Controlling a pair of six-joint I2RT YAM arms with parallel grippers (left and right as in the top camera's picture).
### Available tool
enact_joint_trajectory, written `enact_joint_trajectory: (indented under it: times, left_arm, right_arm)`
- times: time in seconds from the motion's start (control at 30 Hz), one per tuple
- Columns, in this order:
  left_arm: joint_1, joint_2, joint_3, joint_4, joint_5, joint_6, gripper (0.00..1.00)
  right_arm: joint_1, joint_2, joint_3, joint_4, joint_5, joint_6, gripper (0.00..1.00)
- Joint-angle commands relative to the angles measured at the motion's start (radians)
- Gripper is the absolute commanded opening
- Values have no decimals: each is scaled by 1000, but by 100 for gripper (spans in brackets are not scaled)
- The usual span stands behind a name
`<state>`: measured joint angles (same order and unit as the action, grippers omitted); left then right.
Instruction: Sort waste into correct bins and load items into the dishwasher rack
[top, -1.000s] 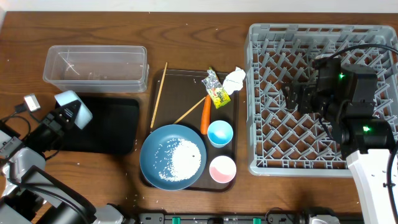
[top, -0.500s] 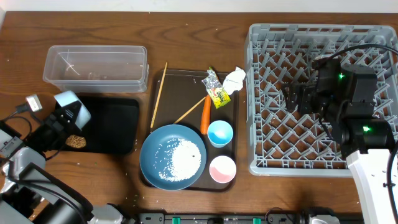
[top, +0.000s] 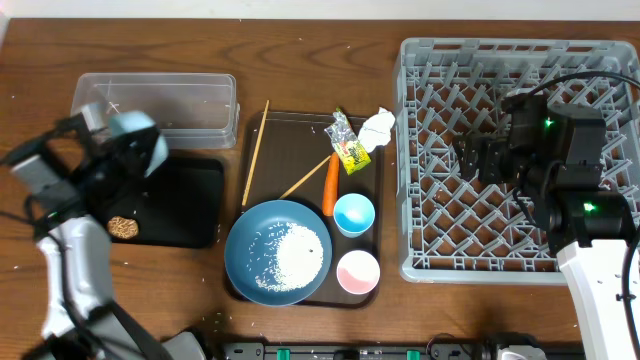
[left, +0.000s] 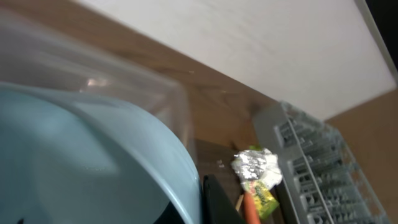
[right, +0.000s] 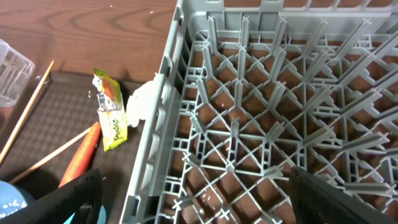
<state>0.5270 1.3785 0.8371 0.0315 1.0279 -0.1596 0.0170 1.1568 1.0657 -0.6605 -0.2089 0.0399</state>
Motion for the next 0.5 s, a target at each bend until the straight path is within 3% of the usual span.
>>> enact_joint_trajectory:
  times: [0.0,0.17,0.47]
  left_arm:
    - [-174,-79,27,-15,-284,-24,6]
    - [-440,-122,27,-11,-610,10,6]
    - [-785,-3,27,61,-978,98,6]
  right_arm:
    - [1,1,20,-7,3,-12,88]
    - [1,1,20,-21,3,-12,88]
    - [1,1,20,-16,3,-12,89]
